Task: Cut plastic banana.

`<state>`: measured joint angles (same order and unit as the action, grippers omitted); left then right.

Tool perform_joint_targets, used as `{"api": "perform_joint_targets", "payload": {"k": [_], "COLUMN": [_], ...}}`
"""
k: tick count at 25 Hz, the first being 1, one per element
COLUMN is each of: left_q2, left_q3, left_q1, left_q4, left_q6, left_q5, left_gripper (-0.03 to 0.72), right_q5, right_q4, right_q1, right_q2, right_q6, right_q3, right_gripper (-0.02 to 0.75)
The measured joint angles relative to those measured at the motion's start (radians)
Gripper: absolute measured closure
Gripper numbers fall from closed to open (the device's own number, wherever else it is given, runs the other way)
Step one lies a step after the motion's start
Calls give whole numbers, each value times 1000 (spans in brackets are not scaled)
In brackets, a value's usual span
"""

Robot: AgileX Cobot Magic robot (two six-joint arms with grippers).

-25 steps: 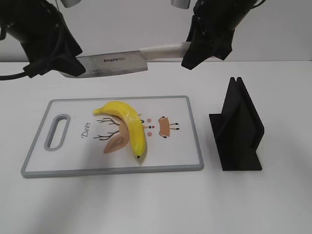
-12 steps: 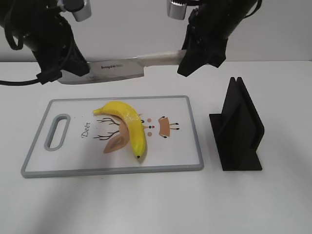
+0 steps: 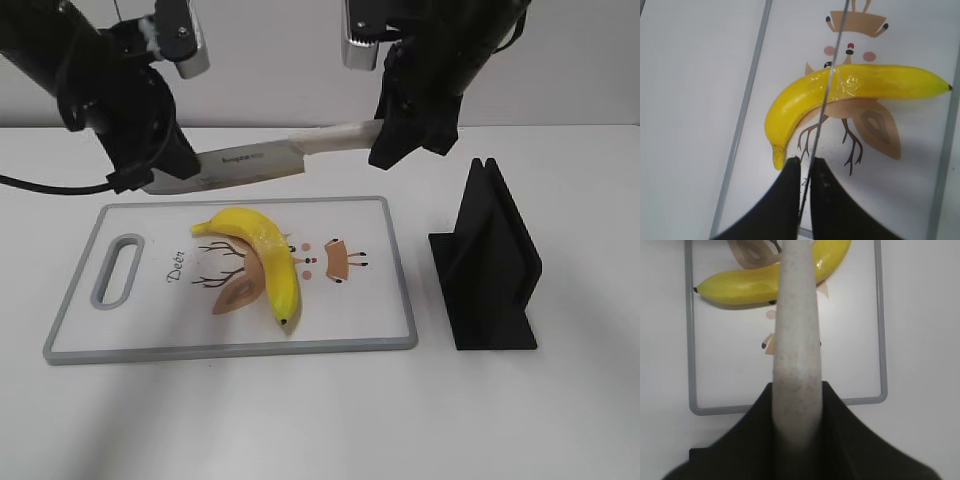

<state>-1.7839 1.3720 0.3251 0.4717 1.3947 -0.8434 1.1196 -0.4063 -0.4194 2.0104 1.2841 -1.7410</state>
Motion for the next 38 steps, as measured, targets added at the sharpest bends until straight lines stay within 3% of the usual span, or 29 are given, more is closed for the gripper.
{"api": "perform_joint_targets", "payload": {"k": [11,17,29,38], "left_q2": [-261,-280,-233,5], "left_q3": [11,32,12,5], "left_q1": [-3,-3,3,7], "left_q4": [88,110,108,70], "left_q6": [11,21,15,8], "left_q5": [71,50,63,23], "left_gripper": [673,671,671,675], "right_q5": [-67,-66,-18,82], "right_q4": [53,65,100,100], "right_q1": [14,20,17,12], "right_q2": [267,309,275,101], "right_q6": [-7,-32,-45,-81], "right_q3": [-6,-18,-46,-114], "right_gripper": [556,547,547,547]}}
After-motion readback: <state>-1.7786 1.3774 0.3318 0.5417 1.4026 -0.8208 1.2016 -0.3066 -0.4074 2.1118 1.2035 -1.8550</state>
